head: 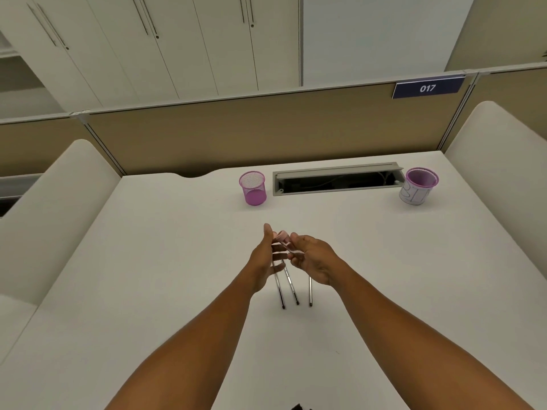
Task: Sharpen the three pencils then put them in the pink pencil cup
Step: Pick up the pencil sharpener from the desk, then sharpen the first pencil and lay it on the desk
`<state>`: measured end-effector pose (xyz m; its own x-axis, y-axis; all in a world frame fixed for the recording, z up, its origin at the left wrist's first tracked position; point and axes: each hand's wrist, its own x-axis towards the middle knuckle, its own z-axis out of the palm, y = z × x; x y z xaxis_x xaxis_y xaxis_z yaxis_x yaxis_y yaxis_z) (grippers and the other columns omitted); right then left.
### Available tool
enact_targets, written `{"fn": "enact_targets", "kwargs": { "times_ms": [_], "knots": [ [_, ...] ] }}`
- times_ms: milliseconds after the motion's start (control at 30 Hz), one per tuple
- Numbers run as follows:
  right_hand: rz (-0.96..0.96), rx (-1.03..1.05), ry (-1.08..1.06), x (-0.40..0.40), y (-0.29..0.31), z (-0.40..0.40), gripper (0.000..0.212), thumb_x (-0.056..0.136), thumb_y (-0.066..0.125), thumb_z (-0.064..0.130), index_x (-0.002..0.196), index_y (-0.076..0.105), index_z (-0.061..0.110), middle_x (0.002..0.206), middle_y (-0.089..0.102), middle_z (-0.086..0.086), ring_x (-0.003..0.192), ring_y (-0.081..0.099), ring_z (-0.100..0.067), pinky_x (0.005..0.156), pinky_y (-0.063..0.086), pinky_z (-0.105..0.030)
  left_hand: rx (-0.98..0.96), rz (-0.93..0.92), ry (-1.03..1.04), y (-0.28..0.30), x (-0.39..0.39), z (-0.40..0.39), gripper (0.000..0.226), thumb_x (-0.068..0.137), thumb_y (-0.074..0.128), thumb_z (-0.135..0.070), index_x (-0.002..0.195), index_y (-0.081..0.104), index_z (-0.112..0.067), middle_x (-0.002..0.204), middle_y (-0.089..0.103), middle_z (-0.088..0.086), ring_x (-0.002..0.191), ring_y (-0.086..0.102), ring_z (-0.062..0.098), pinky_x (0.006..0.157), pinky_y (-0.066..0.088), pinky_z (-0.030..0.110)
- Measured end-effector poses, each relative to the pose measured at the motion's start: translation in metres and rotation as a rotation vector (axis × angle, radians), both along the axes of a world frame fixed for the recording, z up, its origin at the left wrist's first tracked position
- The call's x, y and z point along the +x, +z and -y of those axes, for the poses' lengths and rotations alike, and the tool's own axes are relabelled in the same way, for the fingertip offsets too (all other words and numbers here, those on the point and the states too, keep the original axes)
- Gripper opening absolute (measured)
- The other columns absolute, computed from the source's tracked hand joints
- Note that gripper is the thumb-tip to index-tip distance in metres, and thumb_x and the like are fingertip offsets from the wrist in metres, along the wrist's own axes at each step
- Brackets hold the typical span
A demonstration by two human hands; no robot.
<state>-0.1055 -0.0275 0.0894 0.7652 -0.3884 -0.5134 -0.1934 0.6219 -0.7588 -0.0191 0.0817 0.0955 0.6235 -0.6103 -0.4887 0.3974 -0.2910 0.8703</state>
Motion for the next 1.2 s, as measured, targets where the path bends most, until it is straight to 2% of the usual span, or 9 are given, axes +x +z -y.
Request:
{"fn": "enact_targets", "kwargs": {
  "times_ms": [133, 267, 467, 533, 633, 733, 900, 1067, 1200],
  "knots": [
    [0.021, 0.010, -0.007, 0.010, -0.002, -0.006, 0.037, 0.095, 0.061, 0.028, 0.117, 0.059, -0.002, 0.106, 0.068, -0.013, 0.084, 0.061, -0.022, 0.070, 0.050, -0.028, -0.023, 0.102, -0.155, -0.002, 0.001, -0.005, 0.047, 0.094, 0.043, -0.060, 0.124, 0.058, -0.026, 0.119, 0.064, -0.003, 0.110, 0.060, 0.015, 0.090, 0.050, 0.032],
    [-0.037, -0.008, 0.011, 0.012, -0.008, -0.008, 0.038, 0.093, 0.063, 0.031, 0.114, 0.058, 0.000, 0.108, 0.066, -0.014, 0.090, 0.065, -0.028, 0.079, 0.055, -0.033, -0.036, 0.126, -0.053, -0.010, 0.010, -0.009, 0.033, 0.100, 0.046, -0.045, 0.119, 0.059, -0.022, 0.116, 0.064, -0.002, 0.108, 0.061, 0.013, 0.088, 0.051, 0.030],
    [-0.444, -0.444, 0.068, 0.000, -0.052, -0.004, 0.021, 0.091, 0.061, 0.027, 0.085, 0.057, 0.007, 0.092, 0.063, -0.007, 0.075, 0.067, -0.020, 0.085, 0.056, -0.038, 0.104, 0.143, 0.070, -0.035, 0.024, -0.025, 0.036, 0.097, 0.052, -0.043, 0.122, 0.055, -0.017, 0.116, 0.064, 0.002, 0.110, 0.061, 0.019, 0.092, 0.052, 0.042],
    [-0.555, -0.588, 0.111, -0.005, -0.069, -0.003, 0.022, 0.088, 0.060, 0.027, 0.088, 0.056, 0.006, 0.089, 0.064, -0.009, 0.084, 0.068, -0.026, 0.083, 0.054, -0.040, 0.135, 0.132, 0.071, -0.042, 0.025, -0.030, 0.040, 0.096, 0.054, -0.045, 0.126, 0.053, -0.018, 0.118, 0.063, 0.003, 0.109, 0.061, 0.020, 0.092, 0.053, 0.044],
    [-0.651, -0.719, 0.161, -0.008, -0.085, -0.005, 0.027, 0.087, 0.061, 0.028, 0.099, 0.056, 0.004, 0.100, 0.064, -0.011, 0.094, 0.063, -0.027, 0.074, 0.048, -0.031, 0.164, 0.120, 0.060, -0.051, 0.025, -0.037, 0.040, 0.093, 0.058, -0.045, 0.126, 0.054, -0.022, 0.116, 0.062, 0.004, 0.108, 0.062, 0.020, 0.089, 0.055, 0.044],
    [-0.695, -0.820, 0.196, -0.011, -0.094, -0.007, 0.032, 0.086, 0.061, 0.025, 0.107, 0.056, 0.002, 0.106, 0.061, -0.012, 0.099, 0.061, -0.029, 0.076, 0.046, -0.030, 0.172, 0.124, 0.034, -0.060, 0.024, -0.040, 0.038, 0.092, 0.060, -0.043, 0.125, 0.055, -0.025, 0.108, 0.063, 0.006, 0.105, 0.063, 0.021, 0.088, 0.056, 0.045],
    [-0.745, -0.944, 0.228, -0.011, -0.107, -0.007, 0.027, 0.085, 0.058, 0.018, 0.106, 0.055, 0.001, 0.108, 0.059, -0.014, 0.097, 0.061, -0.031, 0.077, 0.048, -0.032, 0.161, 0.171, -0.023, -0.076, 0.023, -0.043, 0.034, 0.092, 0.063, -0.037, 0.122, 0.060, -0.022, 0.098, 0.060, 0.006, 0.092, 0.060, 0.018, 0.087, 0.057, 0.037],
    [-0.790, -0.981, 0.262, -0.009, -0.108, -0.004, 0.020, 0.082, 0.053, 0.004, 0.102, 0.053, 0.001, 0.100, 0.057, -0.012, 0.082, 0.056, -0.028, 0.068, 0.044, -0.030, 0.195, 0.242, -0.068, -0.085, 0.028, -0.044, 0.024, 0.092, 0.063, -0.036, 0.115, 0.063, -0.028, 0.104, 0.062, 0.003, 0.095, 0.061, 0.018, 0.093, 0.055, 0.039],
    [-0.754, -0.912, 0.226, -0.007, -0.103, 0.000, 0.027, 0.078, 0.053, 0.005, 0.105, 0.051, 0.003, 0.100, 0.056, -0.010, 0.086, 0.056, -0.028, 0.071, 0.045, -0.030, 0.248, 0.272, -0.072, -0.091, 0.032, -0.045, 0.031, 0.089, 0.065, -0.039, 0.118, 0.065, -0.028, 0.107, 0.063, 0.001, 0.103, 0.062, 0.019, 0.096, 0.053, 0.041]
  ]
}}
